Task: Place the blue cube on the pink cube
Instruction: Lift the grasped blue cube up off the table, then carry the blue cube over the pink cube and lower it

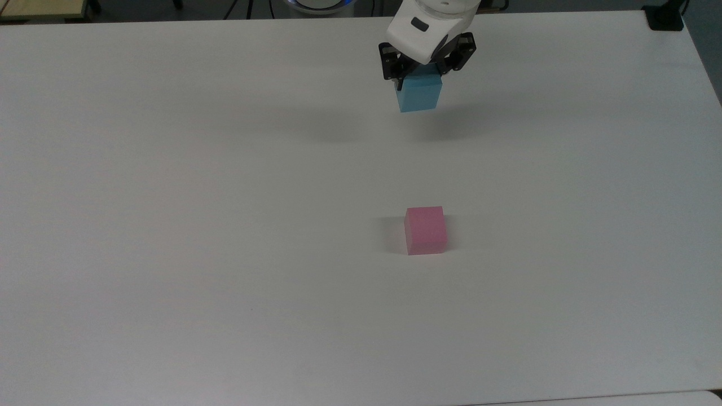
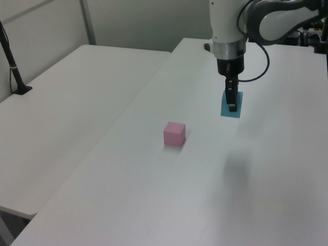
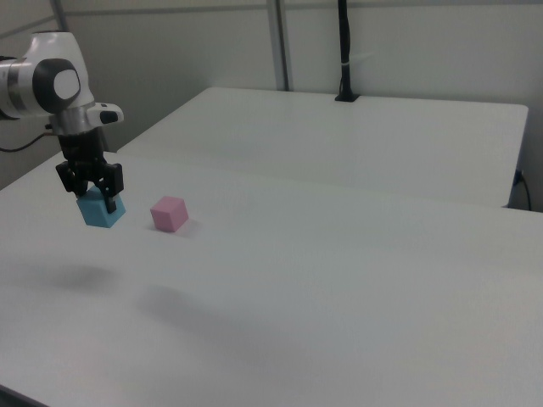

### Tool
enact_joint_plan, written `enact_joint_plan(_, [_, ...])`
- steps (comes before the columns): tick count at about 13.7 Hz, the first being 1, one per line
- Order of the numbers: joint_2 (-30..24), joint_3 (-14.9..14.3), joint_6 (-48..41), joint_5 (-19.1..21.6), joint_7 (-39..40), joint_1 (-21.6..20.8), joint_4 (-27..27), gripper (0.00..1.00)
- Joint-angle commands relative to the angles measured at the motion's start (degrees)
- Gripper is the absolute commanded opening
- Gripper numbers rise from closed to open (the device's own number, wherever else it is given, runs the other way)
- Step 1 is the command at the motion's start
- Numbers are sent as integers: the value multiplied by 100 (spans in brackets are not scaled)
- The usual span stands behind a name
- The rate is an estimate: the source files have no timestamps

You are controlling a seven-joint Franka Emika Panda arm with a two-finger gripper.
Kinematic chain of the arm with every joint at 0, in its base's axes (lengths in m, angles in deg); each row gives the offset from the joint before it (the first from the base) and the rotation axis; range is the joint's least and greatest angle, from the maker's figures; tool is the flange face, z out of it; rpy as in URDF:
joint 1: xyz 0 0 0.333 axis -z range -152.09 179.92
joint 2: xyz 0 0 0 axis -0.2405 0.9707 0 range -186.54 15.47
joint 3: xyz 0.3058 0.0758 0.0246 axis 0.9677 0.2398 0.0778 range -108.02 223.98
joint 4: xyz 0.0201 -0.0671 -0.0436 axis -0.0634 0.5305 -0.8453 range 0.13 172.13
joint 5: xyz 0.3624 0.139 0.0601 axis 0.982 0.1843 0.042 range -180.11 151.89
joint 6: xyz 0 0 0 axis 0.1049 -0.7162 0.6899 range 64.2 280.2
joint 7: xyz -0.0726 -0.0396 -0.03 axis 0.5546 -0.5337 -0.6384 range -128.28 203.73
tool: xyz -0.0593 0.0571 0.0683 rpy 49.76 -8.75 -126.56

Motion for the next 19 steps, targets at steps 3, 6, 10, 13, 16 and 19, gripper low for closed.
enact_joint_plan(3, [47,-11,-48,120,146,-3,-185,25])
enact_joint_plan(6, [459,-20,-39,112,68,15,-869,25])
enact_joint_plan(10, [1802,-108,-40,-168,50,-12,-2459,25])
enact_joint_plan(13, [2603,-256,-39,-205,-91,-55,-3410,25])
enact_joint_plan(16, [3166,-380,-57,-213,-134,-240,-4025,25])
enact_joint_plan(19, [3264,-574,4,-205,-152,-433,-4150,25])
